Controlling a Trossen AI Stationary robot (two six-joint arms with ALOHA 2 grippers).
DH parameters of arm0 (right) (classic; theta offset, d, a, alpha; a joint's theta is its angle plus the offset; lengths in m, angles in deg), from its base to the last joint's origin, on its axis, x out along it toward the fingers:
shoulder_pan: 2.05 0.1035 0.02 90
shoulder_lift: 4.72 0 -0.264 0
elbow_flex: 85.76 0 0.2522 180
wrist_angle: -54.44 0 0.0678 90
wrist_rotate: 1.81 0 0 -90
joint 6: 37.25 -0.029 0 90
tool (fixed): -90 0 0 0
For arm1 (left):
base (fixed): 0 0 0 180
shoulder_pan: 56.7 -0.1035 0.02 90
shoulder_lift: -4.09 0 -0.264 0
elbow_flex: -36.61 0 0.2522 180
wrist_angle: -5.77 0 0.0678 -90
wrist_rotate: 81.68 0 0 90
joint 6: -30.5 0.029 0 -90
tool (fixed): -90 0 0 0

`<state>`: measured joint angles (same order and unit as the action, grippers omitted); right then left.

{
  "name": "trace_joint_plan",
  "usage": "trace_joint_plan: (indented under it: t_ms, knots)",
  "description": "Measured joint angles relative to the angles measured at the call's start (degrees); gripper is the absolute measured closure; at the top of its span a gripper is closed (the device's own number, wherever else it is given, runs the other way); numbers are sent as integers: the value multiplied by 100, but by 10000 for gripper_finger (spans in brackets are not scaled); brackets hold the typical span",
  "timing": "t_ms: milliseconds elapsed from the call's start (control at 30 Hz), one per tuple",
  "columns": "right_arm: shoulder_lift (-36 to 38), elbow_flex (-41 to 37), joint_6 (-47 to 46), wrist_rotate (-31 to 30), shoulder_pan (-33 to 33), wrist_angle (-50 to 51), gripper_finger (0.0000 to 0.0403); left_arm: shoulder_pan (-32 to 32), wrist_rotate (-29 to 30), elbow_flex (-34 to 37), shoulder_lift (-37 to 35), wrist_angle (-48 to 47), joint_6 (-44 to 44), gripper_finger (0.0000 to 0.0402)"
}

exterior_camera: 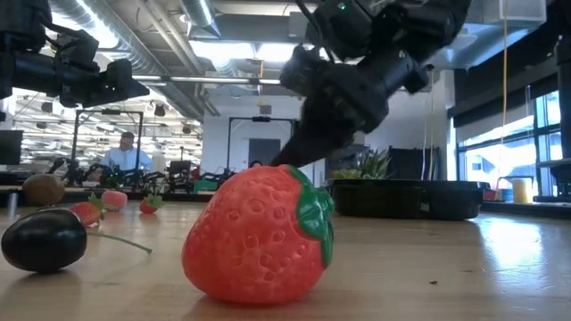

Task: Pick and placing Produce into tupperware
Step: Put the blackberry into the of the black bin

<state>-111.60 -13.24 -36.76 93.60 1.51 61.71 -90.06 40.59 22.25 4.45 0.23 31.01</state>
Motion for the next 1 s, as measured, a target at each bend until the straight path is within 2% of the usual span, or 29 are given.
trace_joint_plan:
  t_ms: [300, 433, 700, 1000]
  knots:
    - [1069, 7, -7, -157, -800, 2169, 277, -1, 0, 0, 0, 2, 2, 86]
    - [1296, 7, -30, -356, -1208, 2978, 277, 1, 2, 2, 0, 0, 3, 86]
    - [1196, -314, -51, -536, -1875, 3217, 277, -1, 2, 1, 0, 3, 4, 86]
    - [1183, -568, -185, -529, -1982, 3109, 274, -1, 2, 0, 0, 3, 4, 86]
